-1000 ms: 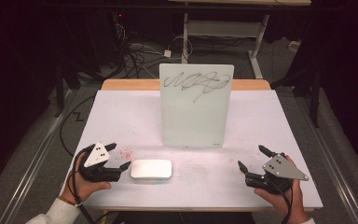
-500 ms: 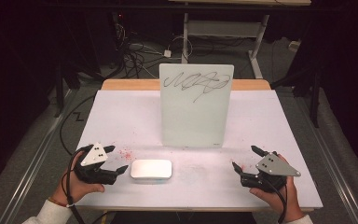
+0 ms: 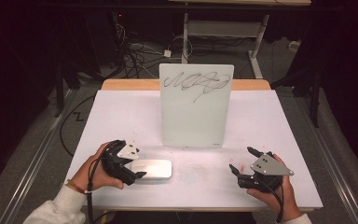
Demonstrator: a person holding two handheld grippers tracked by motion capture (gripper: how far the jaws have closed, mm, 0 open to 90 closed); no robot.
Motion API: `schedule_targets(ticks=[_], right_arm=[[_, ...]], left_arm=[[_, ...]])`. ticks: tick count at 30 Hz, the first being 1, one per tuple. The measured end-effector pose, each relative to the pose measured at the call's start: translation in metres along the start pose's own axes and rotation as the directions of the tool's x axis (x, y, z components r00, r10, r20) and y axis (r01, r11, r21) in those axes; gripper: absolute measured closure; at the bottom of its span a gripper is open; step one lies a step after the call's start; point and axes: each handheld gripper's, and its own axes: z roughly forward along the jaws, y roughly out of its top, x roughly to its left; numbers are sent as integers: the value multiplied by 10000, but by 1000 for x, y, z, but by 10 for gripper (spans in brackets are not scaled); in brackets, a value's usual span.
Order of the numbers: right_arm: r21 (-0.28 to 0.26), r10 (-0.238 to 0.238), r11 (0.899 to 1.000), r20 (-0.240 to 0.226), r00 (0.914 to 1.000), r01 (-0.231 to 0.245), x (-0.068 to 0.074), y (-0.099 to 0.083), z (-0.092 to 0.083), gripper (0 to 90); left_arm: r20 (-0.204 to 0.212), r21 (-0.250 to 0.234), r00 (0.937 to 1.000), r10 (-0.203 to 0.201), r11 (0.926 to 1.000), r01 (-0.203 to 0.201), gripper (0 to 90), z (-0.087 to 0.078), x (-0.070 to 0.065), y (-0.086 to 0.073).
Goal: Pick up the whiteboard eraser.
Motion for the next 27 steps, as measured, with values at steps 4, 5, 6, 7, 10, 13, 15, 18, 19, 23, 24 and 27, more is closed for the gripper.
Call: schedule_targets(ticks=[4,5,6,7,10,13,15,18,19,23,24,27], right_arm=[[55,-17,10000,29,10000,17,-2,-2,0,203],[78,10,10000,7,10000,-10,-2,-2,1,203],[108,-2,9999,-28,10000,2,-2,-3,1,203],[131,-32,9999,-53,10000,33,-1,-3,1,203],[213,-107,9997,-131,9999,109,1,-4,1,204],[308,-139,9994,-196,9997,145,2,-4,2,204],[347,-176,9992,-247,9995,185,3,-4,3,204],[396,-212,9990,-287,9994,223,4,-4,4,206],[415,-244,9988,-364,9990,259,5,-5,5,206],[522,-317,9981,-453,9985,340,6,-5,6,207],[517,-296,9982,-460,9985,320,7,-5,7,207],[510,-332,9981,-485,9983,356,7,-5,6,207]], left_arm=[[651,699,9971,400,9966,-446,209,18,4,14],[712,875,9964,458,9948,-520,209,23,5,16],[820,983,9954,493,9935,-573,209,27,6,18],[820,983,9954,493,9935,-573,209,27,6,18],[1221,1417,9907,602,9869,-774,209,42,9,20],[1455,1600,9874,615,9835,-849,213,50,11,20],[1613,1641,9845,692,9818,-959,217,54,13,21],[1761,1583,9807,848,9809,-1132,231,54,14,23],[1820,1586,9794,877,9804,-1173,237,54,15,23],[1911,1730,9748,1155,9735,-1493,249,55,15,26],[1920,1743,9743,1178,9729,-1520,250,55,15,26],[1897,1793,9731,1304,9699,-1649,256,55,16,27]])
